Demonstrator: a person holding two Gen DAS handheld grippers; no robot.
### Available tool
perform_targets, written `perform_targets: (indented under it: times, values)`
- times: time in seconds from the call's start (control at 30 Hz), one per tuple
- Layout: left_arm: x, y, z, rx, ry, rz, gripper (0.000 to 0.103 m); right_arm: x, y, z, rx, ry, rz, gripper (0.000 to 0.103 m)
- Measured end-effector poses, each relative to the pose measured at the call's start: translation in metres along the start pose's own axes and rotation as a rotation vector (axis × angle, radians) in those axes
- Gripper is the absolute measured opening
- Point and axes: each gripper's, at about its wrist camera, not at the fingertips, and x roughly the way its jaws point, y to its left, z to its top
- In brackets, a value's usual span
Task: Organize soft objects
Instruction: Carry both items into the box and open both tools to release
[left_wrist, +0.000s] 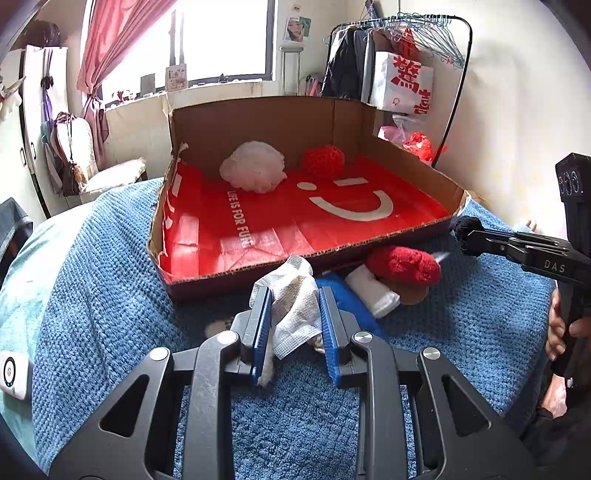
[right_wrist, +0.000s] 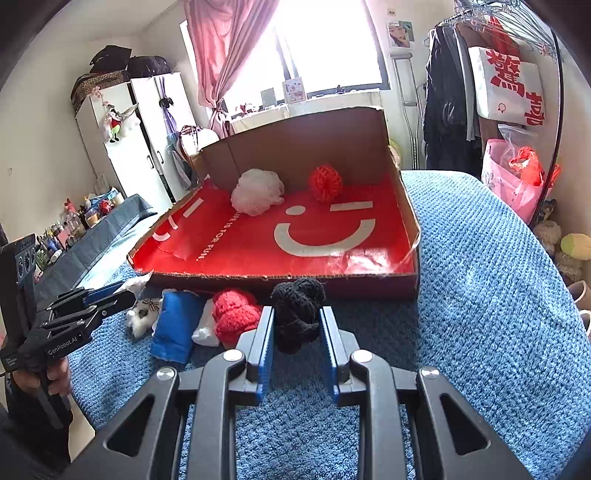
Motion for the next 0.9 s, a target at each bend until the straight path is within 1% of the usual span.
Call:
perform_targets:
  times: [0.23,0.33,0.4,0.5,0.63,0.77,0.9]
  values:
    - [0.001,0.004,0.014,0.009,-0.023,0.011,0.024,0.001,0.006,0.021,-0.033,-0.028,-0.007,0.026]
    - [0.008,0.007,0.029,0.022,-0.026,0.018,0.024,0.009,0.006,0.042,-0.052,-0.027,-0.019,0.026]
    - [0.017,0.012,0.041,0.026,-0.018,0.03,0.024,0.02,0.005,0.062,-0.07,-0.02,-0.039,0.026]
    - [0.039,0.022,0.061,0.027,0.032,0.048,0.024,0.043,0.003,0.089,-0.108,0.022,-0.069,0.026]
    - [0.065,0.033,0.086,0.04,0.077,0.06,0.024,0.08,0.001,0.118,-0.158,0.094,-0.116,0.026]
    - [0.093,0.043,0.106,0.041,0.134,0.063,0.024,0.117,-0.006,0.138,-0.174,0.168,-0.168,0.026]
    - [0.12,0.049,0.118,0.055,0.186,0.085,0.024,0.149,-0.011,0.15,-0.203,0.241,-0.233,0.026]
